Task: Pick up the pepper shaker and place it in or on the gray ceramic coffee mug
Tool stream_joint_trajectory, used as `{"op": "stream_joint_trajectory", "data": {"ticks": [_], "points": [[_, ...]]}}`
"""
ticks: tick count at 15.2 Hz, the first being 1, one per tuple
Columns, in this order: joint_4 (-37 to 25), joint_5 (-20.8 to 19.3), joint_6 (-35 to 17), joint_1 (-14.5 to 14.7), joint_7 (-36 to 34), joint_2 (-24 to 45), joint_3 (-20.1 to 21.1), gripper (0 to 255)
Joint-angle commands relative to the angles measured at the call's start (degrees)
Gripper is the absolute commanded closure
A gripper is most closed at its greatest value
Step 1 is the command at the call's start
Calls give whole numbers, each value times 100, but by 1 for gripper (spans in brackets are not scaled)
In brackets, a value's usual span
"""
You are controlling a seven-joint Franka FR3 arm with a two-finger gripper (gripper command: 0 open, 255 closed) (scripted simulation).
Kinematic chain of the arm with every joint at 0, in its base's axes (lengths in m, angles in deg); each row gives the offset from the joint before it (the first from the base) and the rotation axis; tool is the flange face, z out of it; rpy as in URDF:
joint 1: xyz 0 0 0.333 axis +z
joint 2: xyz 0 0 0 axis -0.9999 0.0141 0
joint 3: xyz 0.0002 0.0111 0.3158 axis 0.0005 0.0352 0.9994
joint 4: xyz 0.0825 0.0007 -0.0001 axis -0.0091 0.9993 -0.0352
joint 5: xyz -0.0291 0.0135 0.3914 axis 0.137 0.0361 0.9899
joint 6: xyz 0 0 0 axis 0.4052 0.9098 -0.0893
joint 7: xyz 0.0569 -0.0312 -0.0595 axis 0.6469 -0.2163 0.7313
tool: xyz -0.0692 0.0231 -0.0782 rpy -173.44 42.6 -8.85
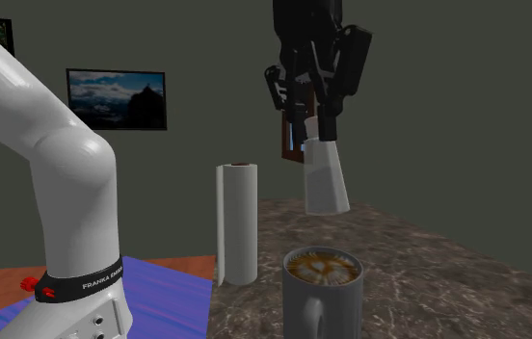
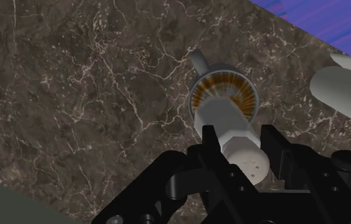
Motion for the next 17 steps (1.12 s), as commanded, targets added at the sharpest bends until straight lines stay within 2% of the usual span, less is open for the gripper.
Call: {"op": "stream_joint_trajectory", "data": {"ticks": [1,12,17], "points": [[142,-47,-137,-17,-19,-12,-53,255],[855,-318,-954,-57,-118,66,-435,255],[887,-330,-997,-58,-122,75,-456,255]]}}
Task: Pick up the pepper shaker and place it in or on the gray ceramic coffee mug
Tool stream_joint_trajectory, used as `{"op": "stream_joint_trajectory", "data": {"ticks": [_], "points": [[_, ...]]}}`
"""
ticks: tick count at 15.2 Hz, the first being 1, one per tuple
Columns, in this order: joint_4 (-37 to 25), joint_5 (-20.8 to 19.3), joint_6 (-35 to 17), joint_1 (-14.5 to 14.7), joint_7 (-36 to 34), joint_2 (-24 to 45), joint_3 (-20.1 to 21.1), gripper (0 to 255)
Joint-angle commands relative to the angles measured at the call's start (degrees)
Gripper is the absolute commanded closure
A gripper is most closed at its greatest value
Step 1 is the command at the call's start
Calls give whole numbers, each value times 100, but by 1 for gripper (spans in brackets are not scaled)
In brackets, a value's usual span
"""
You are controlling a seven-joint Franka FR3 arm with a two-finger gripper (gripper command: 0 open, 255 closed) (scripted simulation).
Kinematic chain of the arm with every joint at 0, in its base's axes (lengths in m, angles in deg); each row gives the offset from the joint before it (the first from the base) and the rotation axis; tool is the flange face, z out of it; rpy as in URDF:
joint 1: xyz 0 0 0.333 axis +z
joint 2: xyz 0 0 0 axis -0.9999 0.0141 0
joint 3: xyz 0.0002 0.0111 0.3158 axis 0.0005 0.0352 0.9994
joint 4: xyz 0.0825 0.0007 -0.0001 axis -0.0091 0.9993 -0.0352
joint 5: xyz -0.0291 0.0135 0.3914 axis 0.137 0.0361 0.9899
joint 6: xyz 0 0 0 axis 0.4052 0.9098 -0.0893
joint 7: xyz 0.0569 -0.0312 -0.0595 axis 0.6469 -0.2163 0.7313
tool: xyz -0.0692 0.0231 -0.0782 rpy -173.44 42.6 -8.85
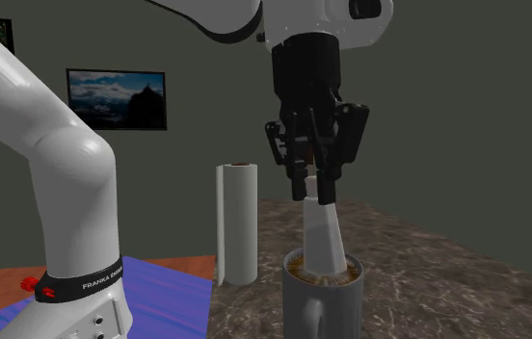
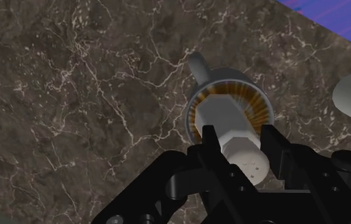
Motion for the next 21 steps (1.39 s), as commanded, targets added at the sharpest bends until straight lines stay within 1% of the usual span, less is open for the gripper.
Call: {"op": "stream_joint_trajectory", "data": {"ticks": [1,3,4,9,13,21], "points": [[18,-4,-5,-2,0,9,-12,255],[18,-3,-5,-3,1,10,-11,255],[25,-6,-5,-7,0,4,-9,0],[19,-3,-5,-3,1,10,-11,0],[-526,224,726,-9,55,-136,380,0],[-526,224,725,-10,55,-135,380,0]]}}
